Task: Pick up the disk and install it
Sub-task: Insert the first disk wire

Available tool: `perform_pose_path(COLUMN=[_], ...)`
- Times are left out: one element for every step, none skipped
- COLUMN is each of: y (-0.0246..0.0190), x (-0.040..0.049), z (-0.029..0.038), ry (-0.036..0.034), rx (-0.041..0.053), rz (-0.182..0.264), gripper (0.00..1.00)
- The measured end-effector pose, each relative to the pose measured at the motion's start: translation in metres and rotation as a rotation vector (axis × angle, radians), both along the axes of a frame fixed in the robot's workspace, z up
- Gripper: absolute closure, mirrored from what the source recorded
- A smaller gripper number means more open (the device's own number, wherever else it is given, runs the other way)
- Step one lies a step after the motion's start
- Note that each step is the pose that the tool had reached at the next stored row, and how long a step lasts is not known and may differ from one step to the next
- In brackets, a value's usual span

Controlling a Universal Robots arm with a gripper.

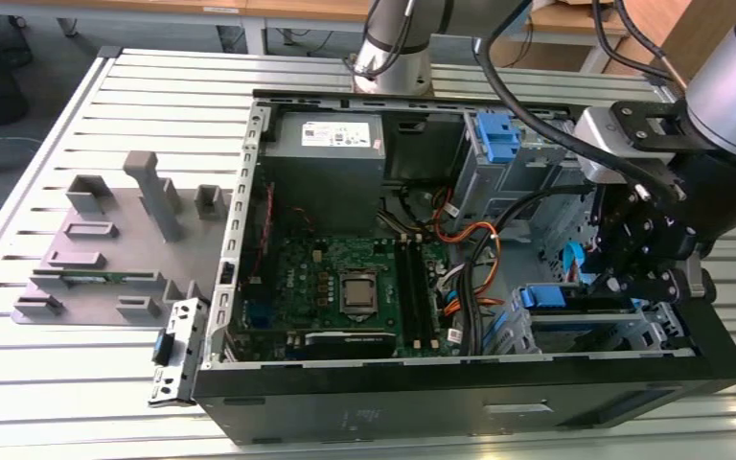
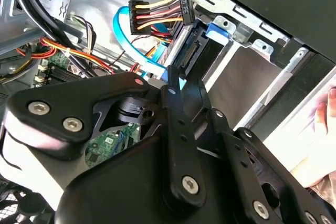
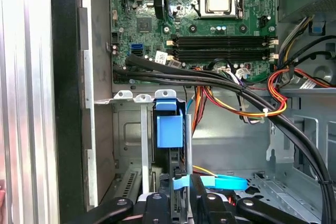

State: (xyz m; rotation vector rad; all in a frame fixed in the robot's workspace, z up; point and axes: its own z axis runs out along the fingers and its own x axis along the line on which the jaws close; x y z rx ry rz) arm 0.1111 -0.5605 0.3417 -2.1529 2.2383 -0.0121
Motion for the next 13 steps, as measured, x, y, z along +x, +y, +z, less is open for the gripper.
perform_pose_path(y=[0.0000, 0.0000, 0.0000, -0.0001, -0.0001, -0.0001, -0.0001, -0.0001, -0.0001, -0.0001, -0.0001, 0.0000, 0.0000], x=[0.0000, 0.0001, 0.0006, 0.0019, 0.0037, 0.0057, 0.0077, 0.0095, 0.0111, 0.0125, 0.0141, 0.0142, 0.0142], z=[0.0000, 0.0000, 0.0003, 0.0004, 0.0003, 0.0002, 0.0002, 0.0002, 0.0002, 0.0002, 0.0002, 0.0002, 0.0002], ry=[0.0000, 0.0000, 0.0000, 0.0001, 0.0001, 0.0003, 0.0004, 0.0006, 0.0007, 0.0008, 0.0008, 0.0009, 0.0009], rx=[0.0002, 0.0002, -0.0003, -0.0004, -0.0002, -0.0001, -0.0001, 0.0000, -0.0001, -0.0001, -0.0002, -0.0001, -0.0001], rz=[0.000, 0.000, 0.000, 0.000, 0.000, 0.000, 0.000, 0.000, 0.000, 0.000, 0.000, 0.000, 0.000], gripper=[0.71, 0.71, 0.71, 0.71, 0.71, 0.71, 0.71, 0.71, 0.71, 0.71, 0.71, 0.71, 0.71])
